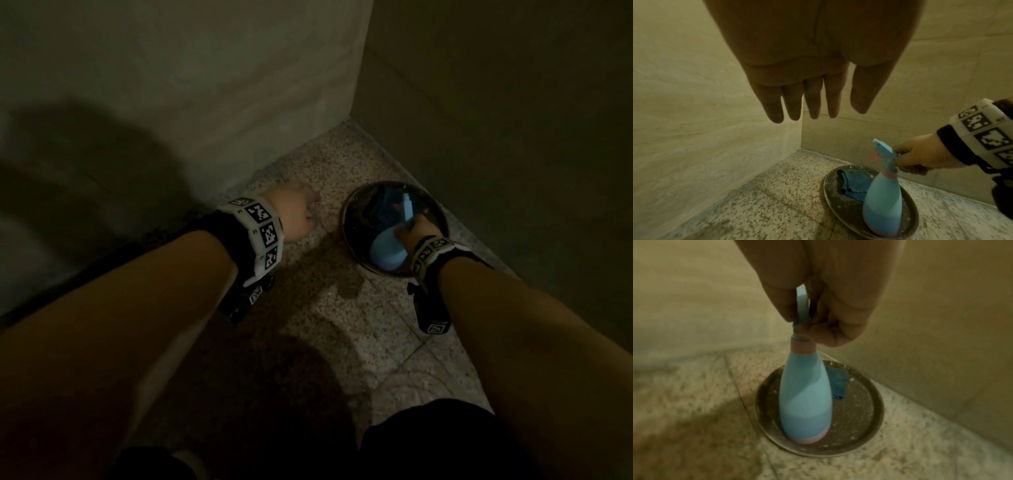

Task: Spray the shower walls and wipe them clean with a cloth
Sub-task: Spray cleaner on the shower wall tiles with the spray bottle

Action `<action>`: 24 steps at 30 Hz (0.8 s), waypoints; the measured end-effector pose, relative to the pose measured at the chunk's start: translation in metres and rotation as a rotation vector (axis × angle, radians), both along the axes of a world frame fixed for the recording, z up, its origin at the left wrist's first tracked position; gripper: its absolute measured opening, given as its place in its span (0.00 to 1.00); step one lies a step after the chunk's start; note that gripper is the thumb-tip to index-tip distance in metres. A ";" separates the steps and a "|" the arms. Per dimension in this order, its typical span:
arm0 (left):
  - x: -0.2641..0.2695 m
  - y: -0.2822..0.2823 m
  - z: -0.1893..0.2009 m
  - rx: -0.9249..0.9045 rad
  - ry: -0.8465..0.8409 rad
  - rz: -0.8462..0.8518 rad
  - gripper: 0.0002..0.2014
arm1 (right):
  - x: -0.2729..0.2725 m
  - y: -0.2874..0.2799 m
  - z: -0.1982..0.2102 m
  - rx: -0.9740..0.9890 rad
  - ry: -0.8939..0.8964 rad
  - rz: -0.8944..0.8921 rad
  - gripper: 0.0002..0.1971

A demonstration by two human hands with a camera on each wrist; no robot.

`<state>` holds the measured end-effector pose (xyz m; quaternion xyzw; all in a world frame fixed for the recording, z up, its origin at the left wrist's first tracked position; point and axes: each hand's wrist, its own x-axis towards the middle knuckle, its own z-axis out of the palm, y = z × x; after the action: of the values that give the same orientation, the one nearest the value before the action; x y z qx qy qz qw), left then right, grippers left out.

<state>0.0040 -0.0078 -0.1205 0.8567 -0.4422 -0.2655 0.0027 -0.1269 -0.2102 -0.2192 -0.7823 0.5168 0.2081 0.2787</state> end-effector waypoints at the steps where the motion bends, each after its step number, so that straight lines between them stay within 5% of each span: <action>1: -0.002 -0.001 0.000 0.006 0.012 -0.001 0.27 | -0.001 0.001 0.004 -0.001 -0.042 -0.027 0.21; 15: -0.021 0.027 -0.001 -0.166 0.219 0.252 0.47 | 0.017 0.074 0.163 -0.135 -0.617 0.138 0.15; 21: -0.020 0.032 0.001 -0.400 0.363 0.488 0.59 | 0.032 0.118 0.199 -0.107 -0.827 0.208 0.17; 24: -0.021 0.041 -0.005 -0.611 0.348 0.568 0.58 | 0.034 0.140 0.202 -0.085 -0.876 0.237 0.16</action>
<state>-0.0174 0.0333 -0.1251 0.8466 -0.2408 -0.2514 0.4025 -0.0930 -0.0704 -0.0176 -0.8610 0.2651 -0.1332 0.4131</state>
